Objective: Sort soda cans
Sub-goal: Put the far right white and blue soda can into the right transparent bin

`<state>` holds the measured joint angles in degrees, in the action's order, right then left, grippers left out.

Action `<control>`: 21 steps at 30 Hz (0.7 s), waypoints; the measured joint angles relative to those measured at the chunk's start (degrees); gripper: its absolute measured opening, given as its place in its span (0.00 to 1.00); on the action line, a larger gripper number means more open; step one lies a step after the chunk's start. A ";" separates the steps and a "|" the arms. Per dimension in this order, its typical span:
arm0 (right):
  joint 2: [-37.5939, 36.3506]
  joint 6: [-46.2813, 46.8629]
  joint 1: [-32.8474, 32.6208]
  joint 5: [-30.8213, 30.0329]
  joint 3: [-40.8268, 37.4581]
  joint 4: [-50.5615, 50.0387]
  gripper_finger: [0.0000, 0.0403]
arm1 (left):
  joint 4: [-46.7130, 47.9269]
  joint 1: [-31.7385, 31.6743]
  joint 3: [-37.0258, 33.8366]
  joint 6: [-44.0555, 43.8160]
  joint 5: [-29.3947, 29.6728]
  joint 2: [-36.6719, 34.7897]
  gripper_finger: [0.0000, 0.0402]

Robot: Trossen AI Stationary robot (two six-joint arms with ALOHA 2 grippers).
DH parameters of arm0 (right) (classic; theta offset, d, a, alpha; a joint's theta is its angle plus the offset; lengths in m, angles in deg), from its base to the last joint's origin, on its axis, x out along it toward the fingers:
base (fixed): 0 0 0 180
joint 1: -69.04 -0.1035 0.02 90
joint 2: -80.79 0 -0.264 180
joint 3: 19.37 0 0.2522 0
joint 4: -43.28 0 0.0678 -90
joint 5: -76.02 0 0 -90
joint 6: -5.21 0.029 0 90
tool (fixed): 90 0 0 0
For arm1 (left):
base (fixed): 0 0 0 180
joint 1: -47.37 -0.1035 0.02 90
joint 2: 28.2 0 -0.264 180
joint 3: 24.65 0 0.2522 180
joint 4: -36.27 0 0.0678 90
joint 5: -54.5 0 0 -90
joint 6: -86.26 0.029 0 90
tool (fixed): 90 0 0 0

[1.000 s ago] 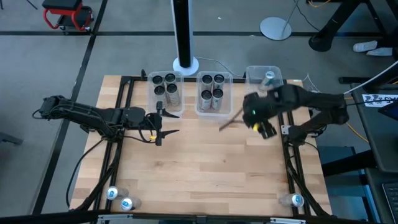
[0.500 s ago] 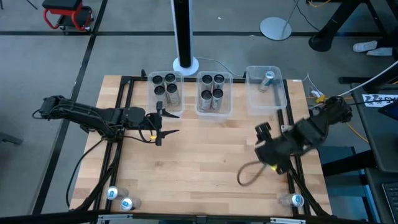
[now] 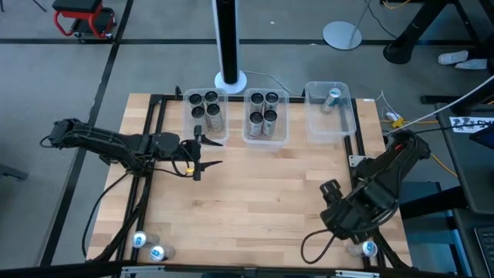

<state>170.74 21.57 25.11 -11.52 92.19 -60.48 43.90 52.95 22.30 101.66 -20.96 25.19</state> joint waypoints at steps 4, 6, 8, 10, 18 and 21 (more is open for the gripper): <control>2.22 1.54 0.07 6.38 0.00 0.00 0.74 | -1.00 0.00 0.02 -1.07 0.00 0.00 0.63; 3.43 4.51 -0.11 9.17 0.00 0.00 0.74 | -1.14 0.00 0.02 -1.20 0.00 0.02 0.63; 4.66 6.98 -1.39 11.76 0.00 0.01 0.74 | -1.79 0.00 0.02 -1.26 0.00 0.02 0.63; 5.80 9.07 -2.63 13.52 0.00 0.06 0.74 | -2.72 0.00 0.02 -1.47 0.00 0.00 0.63; 9.36 15.13 -8.32 15.72 -0.02 0.05 0.74 | -3.61 0.00 0.02 0.13 0.00 0.00 0.63; 9.70 17.90 -10.16 16.54 -0.02 -0.03 0.74 | -3.80 0.02 0.02 1.49 0.00 0.00 0.63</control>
<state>180.44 39.47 14.96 5.02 92.17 -60.51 40.10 52.97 22.32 103.15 -20.96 25.19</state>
